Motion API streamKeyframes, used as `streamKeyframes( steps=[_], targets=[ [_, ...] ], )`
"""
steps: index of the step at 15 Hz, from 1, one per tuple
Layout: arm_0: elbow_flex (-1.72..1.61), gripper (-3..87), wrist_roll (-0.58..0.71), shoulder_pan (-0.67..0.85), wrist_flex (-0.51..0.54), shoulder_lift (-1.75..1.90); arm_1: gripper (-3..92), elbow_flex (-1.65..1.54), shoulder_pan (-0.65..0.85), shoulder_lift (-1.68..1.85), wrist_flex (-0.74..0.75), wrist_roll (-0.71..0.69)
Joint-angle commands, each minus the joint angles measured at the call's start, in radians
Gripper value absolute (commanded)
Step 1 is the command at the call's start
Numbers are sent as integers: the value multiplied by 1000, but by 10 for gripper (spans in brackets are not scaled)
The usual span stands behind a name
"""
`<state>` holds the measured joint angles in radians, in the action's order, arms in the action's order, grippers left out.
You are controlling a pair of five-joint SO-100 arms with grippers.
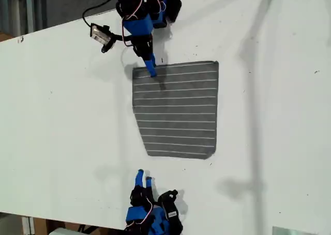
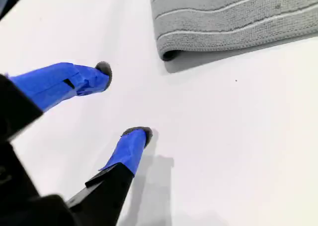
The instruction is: Grasp corners of a square towel and fold twice.
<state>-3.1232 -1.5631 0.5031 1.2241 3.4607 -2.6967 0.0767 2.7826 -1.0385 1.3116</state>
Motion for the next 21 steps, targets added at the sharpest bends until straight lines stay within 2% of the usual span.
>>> streamKeyframes(
  steps=[1, 2, 4, 7, 8, 10, 13, 15, 18, 19, 21],
  targets=[
    [-5, 204, 133, 32, -67, 0, 283, 535, -132, -798, -44, -23],
    [-3, 204, 144, 8, -67, 0, 306, 606, -206, -900, -94, 9],
    [-3, 205, 202, -6, -83, 2, 409, 546, -393, -825, -175, 181],
    [-3, 203, 233, -15, -95, 3, 400, 528, -729, -735, -288, 522],
    [-3, 203, 233, -15, -95, 3, 398, 537, -776, -761, -265, 555],
    [-3, 201, 230, -25, -94, 3, 394, 595, -799, -963, -121, 541],
    [-3, 200, 230, -31, -94, 3, 375, 678, -787, -1138, -29, 497],
    [-3, 199, 230, -32, -92, 3, 323, 675, -741, -1190, 28, 462],
    [-3, 196, 230, -34, -92, 3, 324, 675, -680, -1264, 126, 391],
    [-3, 196, 230, -35, -92, 3, 288, 680, -664, -1282, 155, 368],
    [-3, 195, 232, -41, -94, 3, -1, 715, -646, -1335, 173, 351]
  ],
)
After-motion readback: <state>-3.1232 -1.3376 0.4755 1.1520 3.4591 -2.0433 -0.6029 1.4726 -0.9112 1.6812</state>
